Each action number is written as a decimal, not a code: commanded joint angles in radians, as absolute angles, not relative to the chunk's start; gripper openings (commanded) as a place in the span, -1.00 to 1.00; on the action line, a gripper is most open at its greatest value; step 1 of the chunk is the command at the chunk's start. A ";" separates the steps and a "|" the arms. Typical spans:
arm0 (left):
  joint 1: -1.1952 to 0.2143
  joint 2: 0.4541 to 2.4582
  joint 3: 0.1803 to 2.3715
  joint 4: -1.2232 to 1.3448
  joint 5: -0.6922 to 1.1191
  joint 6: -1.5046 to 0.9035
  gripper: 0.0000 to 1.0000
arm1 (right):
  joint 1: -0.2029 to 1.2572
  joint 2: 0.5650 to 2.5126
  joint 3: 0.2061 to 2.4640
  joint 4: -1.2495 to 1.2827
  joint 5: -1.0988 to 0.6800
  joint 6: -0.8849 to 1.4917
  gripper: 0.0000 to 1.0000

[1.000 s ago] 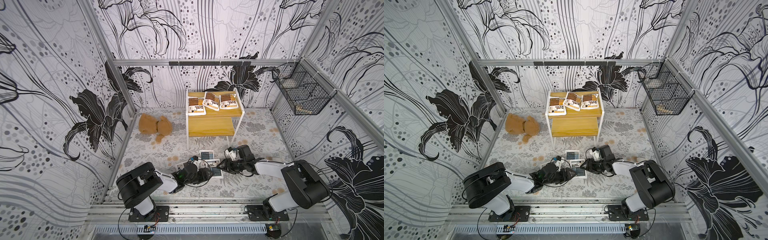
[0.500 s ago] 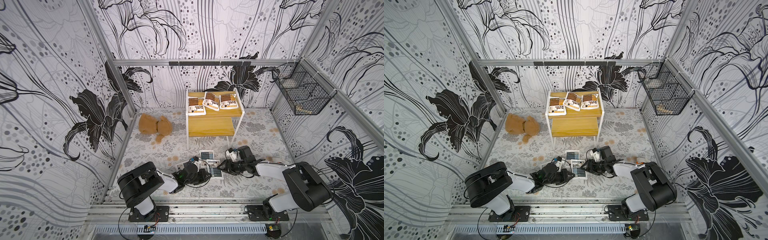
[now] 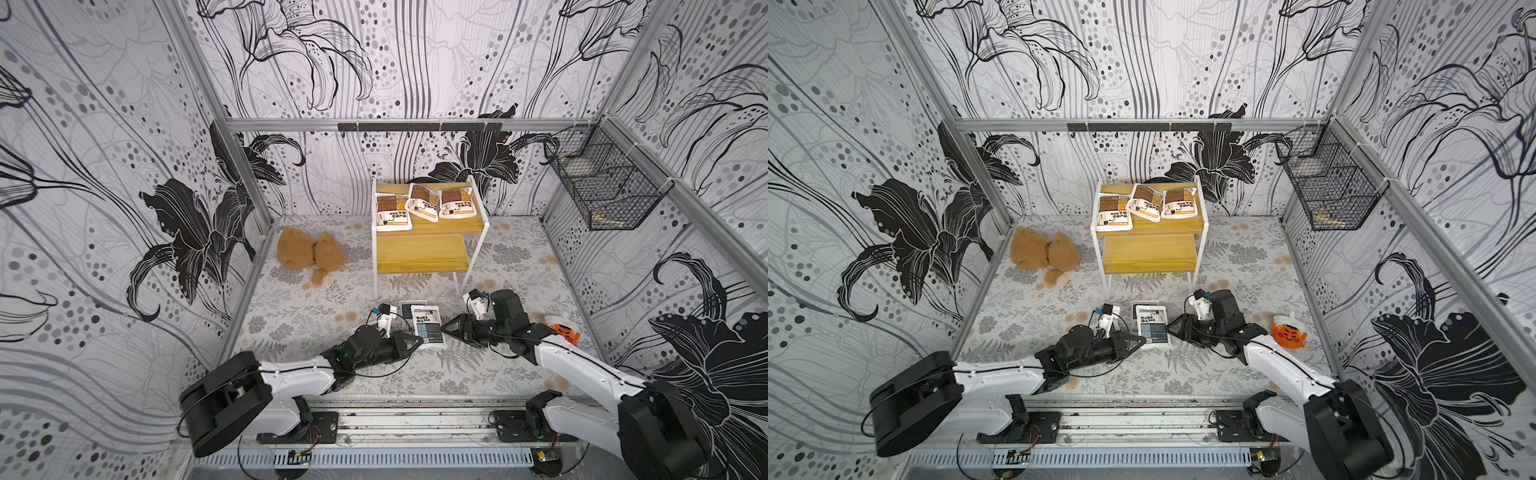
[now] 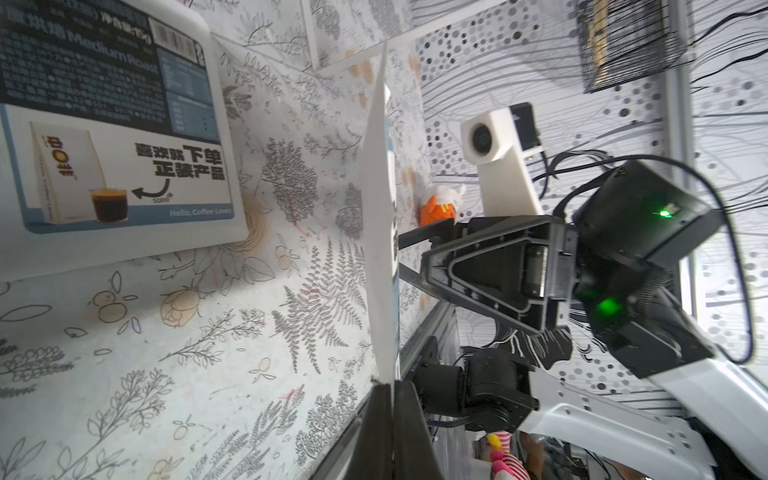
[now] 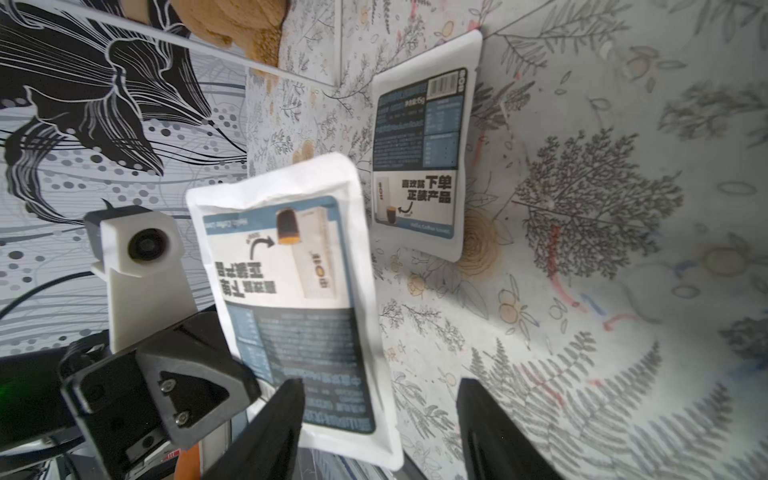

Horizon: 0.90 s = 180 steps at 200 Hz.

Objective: Place the bagged coffee beans on the shelf by color
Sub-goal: Pick up the bagged coffee beans at the center of the board.

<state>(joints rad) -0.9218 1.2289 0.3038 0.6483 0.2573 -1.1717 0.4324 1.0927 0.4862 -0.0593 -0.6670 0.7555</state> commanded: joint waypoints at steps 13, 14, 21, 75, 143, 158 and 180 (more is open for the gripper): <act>-0.913 1.034 0.285 0.525 0.218 -1.143 -1.00 | 0.438 1.011 0.516 -0.029 -0.784 0.882 0.28; -0.914 1.028 0.285 0.521 0.218 -1.142 -1.00 | 0.438 1.008 0.516 -0.026 -0.787 0.884 0.28; -0.912 0.991 0.286 0.496 0.211 -1.138 -1.00 | 0.439 0.995 0.517 -0.005 -0.806 0.909 0.29; -0.899 0.853 0.315 0.400 0.198 -1.127 -1.00 | 0.494 0.936 0.488 0.230 -0.851 1.108 0.32; -0.883 0.847 0.360 0.391 0.208 -1.114 -1.00 | 0.522 0.931 0.479 0.288 -0.862 1.163 0.32; -0.879 0.845 0.370 0.393 0.215 -1.115 -1.00 | 0.522 0.927 0.475 0.275 -0.856 1.157 0.32; -0.873 0.841 0.383 0.381 0.225 -1.114 -1.00 | 0.528 0.929 0.468 0.292 -0.851 1.170 0.32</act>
